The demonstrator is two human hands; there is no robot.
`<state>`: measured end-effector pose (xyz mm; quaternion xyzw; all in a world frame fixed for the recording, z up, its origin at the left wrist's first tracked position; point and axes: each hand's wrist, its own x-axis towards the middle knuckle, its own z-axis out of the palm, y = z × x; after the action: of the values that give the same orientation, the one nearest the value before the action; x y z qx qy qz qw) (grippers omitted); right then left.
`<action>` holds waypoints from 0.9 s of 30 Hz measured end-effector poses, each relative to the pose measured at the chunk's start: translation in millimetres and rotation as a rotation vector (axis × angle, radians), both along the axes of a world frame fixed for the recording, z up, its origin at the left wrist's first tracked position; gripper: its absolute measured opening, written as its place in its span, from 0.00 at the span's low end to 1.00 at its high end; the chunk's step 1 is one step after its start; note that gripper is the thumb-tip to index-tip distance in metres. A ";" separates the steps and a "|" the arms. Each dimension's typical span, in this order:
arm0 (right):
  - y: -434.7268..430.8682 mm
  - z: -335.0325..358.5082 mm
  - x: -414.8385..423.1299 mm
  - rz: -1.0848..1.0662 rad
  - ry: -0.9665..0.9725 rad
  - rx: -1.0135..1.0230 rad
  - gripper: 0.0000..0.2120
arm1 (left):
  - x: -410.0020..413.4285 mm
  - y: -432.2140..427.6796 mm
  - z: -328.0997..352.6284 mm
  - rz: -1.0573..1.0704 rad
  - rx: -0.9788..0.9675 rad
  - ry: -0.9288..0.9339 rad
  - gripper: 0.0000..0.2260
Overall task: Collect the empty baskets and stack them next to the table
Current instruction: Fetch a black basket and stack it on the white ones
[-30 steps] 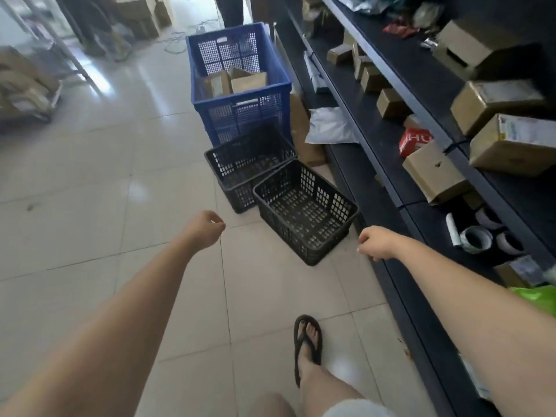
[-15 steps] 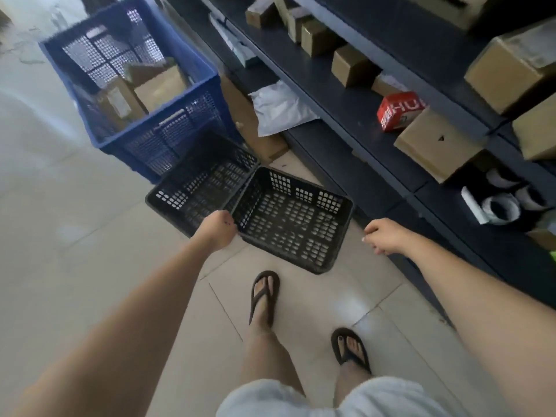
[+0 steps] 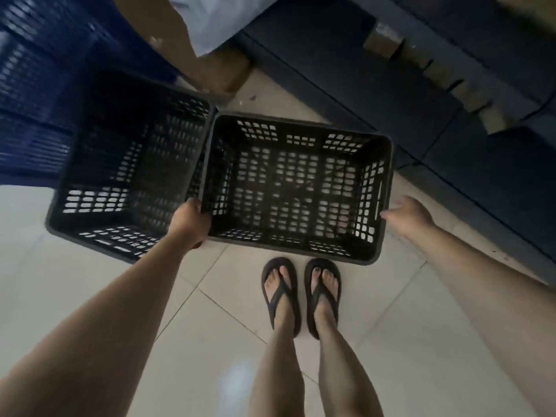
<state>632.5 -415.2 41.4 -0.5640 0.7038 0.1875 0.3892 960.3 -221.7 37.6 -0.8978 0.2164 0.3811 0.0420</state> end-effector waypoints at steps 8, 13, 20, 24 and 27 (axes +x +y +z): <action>-25.2 -130.0 4.5 -0.232 -0.001 -0.116 0.25 | 33.3 -26.9 -122.5 -0.004 0.039 -0.139 0.25; -38.3 -160.7 3.9 -0.563 -0.108 -0.152 0.17 | 48.9 -39.7 -149.2 0.267 -0.171 -0.157 0.17; -44.9 -152.2 -23.9 -0.664 -0.173 -0.097 0.13 | 46.0 -37.3 -138.7 0.423 -0.234 -0.033 0.20; -36.5 -108.7 -58.4 -0.679 -0.114 -0.102 0.12 | 12.1 -26.7 -97.3 0.591 -0.311 0.070 0.17; -18.0 -53.5 -95.0 -0.734 -0.077 -0.133 0.11 | -15.0 -14.9 -48.9 0.572 -0.333 0.166 0.02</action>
<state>537.5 -433.2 -12.0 -0.3049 0.8546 -0.0319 0.4190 945.3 -236.6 -11.2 -0.8827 0.0176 0.4086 -0.2313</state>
